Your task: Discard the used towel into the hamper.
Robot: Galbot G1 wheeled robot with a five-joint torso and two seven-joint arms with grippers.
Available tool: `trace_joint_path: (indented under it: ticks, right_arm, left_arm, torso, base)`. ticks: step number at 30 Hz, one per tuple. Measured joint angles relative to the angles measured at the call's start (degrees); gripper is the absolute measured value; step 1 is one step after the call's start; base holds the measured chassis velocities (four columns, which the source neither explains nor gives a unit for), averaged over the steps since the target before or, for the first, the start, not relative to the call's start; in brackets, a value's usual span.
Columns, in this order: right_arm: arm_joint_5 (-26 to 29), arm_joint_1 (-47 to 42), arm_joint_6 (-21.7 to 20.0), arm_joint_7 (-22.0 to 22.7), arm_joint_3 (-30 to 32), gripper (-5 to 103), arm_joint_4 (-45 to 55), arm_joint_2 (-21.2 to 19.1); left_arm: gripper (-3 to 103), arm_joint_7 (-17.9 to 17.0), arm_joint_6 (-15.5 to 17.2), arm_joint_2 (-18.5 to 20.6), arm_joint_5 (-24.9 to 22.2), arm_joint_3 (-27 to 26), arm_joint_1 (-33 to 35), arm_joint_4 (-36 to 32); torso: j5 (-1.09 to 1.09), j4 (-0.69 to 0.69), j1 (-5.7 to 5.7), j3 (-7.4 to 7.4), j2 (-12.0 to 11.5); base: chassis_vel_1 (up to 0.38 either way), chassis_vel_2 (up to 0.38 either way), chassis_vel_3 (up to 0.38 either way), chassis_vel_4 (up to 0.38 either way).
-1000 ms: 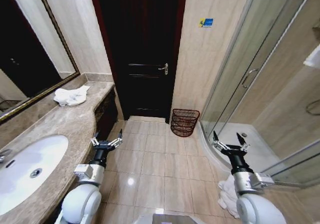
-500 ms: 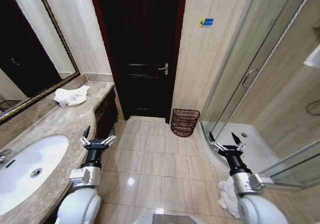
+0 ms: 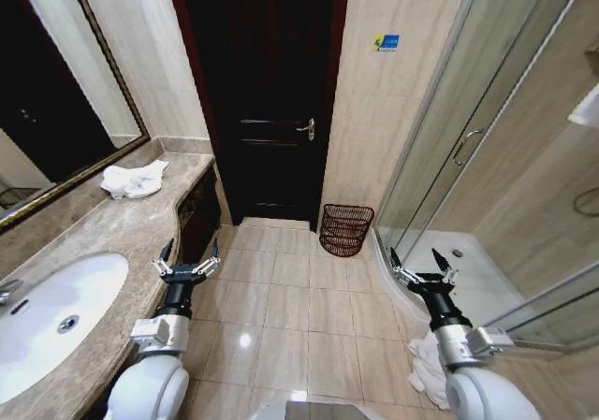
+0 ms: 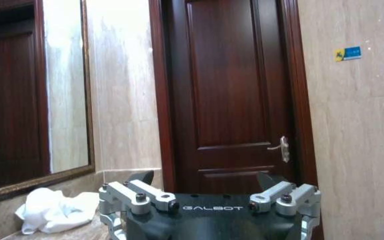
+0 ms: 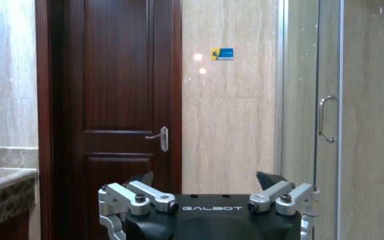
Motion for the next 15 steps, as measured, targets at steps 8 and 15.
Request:
trace_joint_path:
  ticks: [8,15]
  right_arm:
    - [0.11,-0.02,0.20,-0.22,0.03,100,0.06,-0.03]
    - [0.20,-0.39,1.07,-0.95,0.03,100,-0.19,0.23]
  left_arm:
    - [100,0.90,-0.48,-0.21,0.04,0.16,0.26,-0.20]
    - [100,1.55,-0.58,-0.14,0.12,0.28,0.40,-0.39]
  torso:
    - [0.00,0.00,0.00,0.00,0.00]
    - [0.00,0.00,-0.01,0.00,0.01]
  base:
    - [0.000,0.000,0.000,0.000]
    - [-0.013,0.007,0.015,-0.013]
